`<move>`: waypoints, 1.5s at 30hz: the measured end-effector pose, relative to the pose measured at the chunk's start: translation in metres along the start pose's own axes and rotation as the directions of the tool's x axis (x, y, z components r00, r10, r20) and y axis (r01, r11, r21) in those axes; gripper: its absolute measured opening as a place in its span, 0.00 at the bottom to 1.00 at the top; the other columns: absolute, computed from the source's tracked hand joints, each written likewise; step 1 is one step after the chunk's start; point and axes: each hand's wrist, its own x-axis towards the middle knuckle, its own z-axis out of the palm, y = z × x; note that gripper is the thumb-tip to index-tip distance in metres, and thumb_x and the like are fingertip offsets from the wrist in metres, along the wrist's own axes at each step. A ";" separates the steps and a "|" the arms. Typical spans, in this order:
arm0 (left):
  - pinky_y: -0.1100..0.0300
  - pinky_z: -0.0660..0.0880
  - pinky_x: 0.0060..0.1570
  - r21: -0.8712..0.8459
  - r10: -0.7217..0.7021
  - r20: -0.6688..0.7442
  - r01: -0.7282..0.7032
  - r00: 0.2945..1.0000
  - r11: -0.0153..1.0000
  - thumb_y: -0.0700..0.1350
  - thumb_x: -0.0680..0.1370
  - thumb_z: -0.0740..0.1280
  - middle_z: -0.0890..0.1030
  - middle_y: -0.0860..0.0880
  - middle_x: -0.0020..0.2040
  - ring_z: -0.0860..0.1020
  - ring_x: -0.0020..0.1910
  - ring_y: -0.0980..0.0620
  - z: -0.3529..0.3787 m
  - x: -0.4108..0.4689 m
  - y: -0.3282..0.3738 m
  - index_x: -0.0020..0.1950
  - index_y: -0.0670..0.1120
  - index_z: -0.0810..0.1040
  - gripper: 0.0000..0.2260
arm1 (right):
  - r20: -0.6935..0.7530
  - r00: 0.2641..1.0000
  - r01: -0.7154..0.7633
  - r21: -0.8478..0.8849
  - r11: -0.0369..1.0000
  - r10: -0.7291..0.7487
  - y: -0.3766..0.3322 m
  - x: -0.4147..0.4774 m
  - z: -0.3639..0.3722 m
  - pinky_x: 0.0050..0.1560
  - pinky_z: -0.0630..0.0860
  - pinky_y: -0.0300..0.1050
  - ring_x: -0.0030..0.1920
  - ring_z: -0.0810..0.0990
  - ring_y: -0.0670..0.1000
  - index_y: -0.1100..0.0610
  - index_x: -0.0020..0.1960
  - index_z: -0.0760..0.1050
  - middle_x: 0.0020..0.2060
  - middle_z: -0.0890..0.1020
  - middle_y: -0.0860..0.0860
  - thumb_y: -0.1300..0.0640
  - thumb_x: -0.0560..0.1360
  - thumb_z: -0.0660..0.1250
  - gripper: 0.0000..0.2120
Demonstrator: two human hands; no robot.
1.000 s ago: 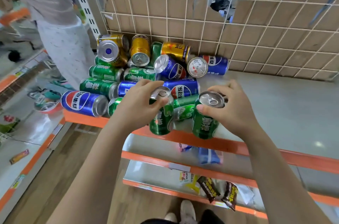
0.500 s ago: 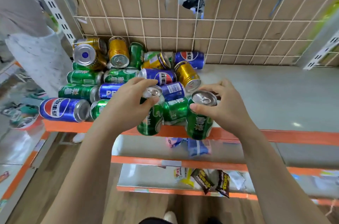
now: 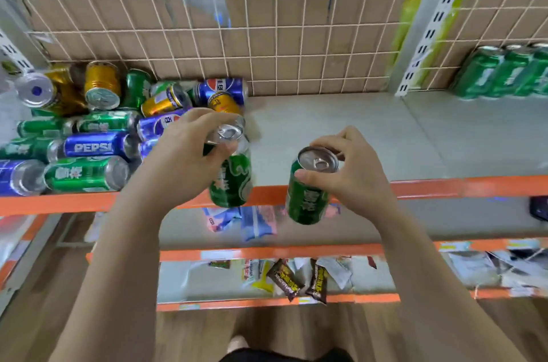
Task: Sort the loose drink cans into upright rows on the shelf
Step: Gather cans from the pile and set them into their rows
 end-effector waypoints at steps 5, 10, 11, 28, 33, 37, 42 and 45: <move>0.71 0.61 0.54 -0.118 0.109 0.079 -0.099 0.991 0.988 0.42 0.76 0.67 0.76 0.48 0.60 0.72 0.57 0.54 0.067 0.019 0.073 0.65 0.47 0.74 0.17 | -0.066 0.998 -0.028 -0.066 0.997 0.024 0.046 -0.029 -0.069 0.45 0.68 0.30 0.43 0.72 0.41 0.53 0.55 0.79 0.41 0.67 0.42 0.46 0.62 0.78 0.24; 0.71 0.61 0.55 -0.246 0.214 0.163 -0.171 0.963 0.954 0.47 0.73 0.59 0.74 0.49 0.61 0.70 0.57 0.58 0.123 0.045 0.144 0.65 0.49 0.74 0.20 | -0.191 0.977 -0.109 -0.083 0.991 0.092 0.090 -0.050 -0.128 0.43 0.66 0.27 0.45 0.72 0.44 0.51 0.55 0.78 0.41 0.66 0.42 0.49 0.62 0.78 0.24; 0.71 0.61 0.55 -0.248 0.227 0.164 -0.182 0.960 0.951 0.47 0.73 0.59 0.74 0.49 0.61 0.71 0.58 0.56 0.132 0.050 0.154 0.65 0.49 0.73 0.20 | -0.220 0.971 -0.115 -0.076 0.990 0.096 0.099 -0.053 -0.136 0.44 0.66 0.29 0.45 0.72 0.45 0.51 0.55 0.78 0.41 0.67 0.42 0.49 0.61 0.78 0.23; 0.80 0.61 0.50 -0.377 0.544 0.192 -0.450 0.817 0.809 0.38 0.78 0.64 0.73 0.52 0.59 0.70 0.48 0.66 0.300 0.227 0.319 0.64 0.48 0.73 0.15 | -0.445 0.879 -0.230 -0.080 0.970 0.172 0.251 0.015 -0.316 0.50 0.72 0.38 0.45 0.76 0.42 0.49 0.51 0.76 0.44 0.72 0.43 0.46 0.59 0.77 0.22; 0.71 0.63 0.52 -0.376 0.556 0.187 -0.464 0.810 0.802 0.39 0.78 0.64 0.73 0.50 0.59 0.70 0.53 0.60 0.337 0.266 0.357 0.64 0.48 0.72 0.15 | -0.409 0.890 -0.261 -0.096 0.961 0.201 0.293 0.039 -0.365 0.50 0.71 0.37 0.45 0.75 0.41 0.48 0.51 0.76 0.46 0.73 0.45 0.50 0.60 0.79 0.22; 0.74 0.62 0.52 -0.328 0.522 0.218 -0.441 0.825 0.835 0.39 0.77 0.64 0.74 0.51 0.59 0.68 0.55 0.60 0.367 0.290 0.381 0.64 0.47 0.73 0.15 | -0.329 0.926 -0.267 -0.220 0.938 0.187 0.330 0.063 -0.400 0.54 0.70 0.46 0.50 0.73 0.48 0.49 0.53 0.76 0.47 0.75 0.45 0.43 0.60 0.76 0.24; 0.79 0.62 0.50 -0.256 0.372 0.214 -0.316 0.903 0.914 0.39 0.77 0.64 0.74 0.50 0.57 0.68 0.52 0.59 0.400 0.310 0.407 0.63 0.48 0.73 0.14 | -0.211 0.963 -0.245 -0.420 0.874 0.169 0.370 0.102 -0.442 0.60 0.65 0.55 0.58 0.67 0.54 0.47 0.58 0.74 0.53 0.75 0.46 0.38 0.61 0.74 0.28; 0.79 0.62 0.47 -0.239 0.272 0.211 -0.220 0.939 0.946 0.38 0.78 0.63 0.71 0.51 0.53 0.68 0.46 0.60 0.413 0.317 0.427 0.63 0.47 0.73 0.14 | -0.111 0.984 -0.176 -0.476 0.862 0.139 0.389 0.126 -0.461 0.62 0.63 0.56 0.61 0.66 0.55 0.46 0.61 0.73 0.55 0.74 0.46 0.38 0.62 0.73 0.29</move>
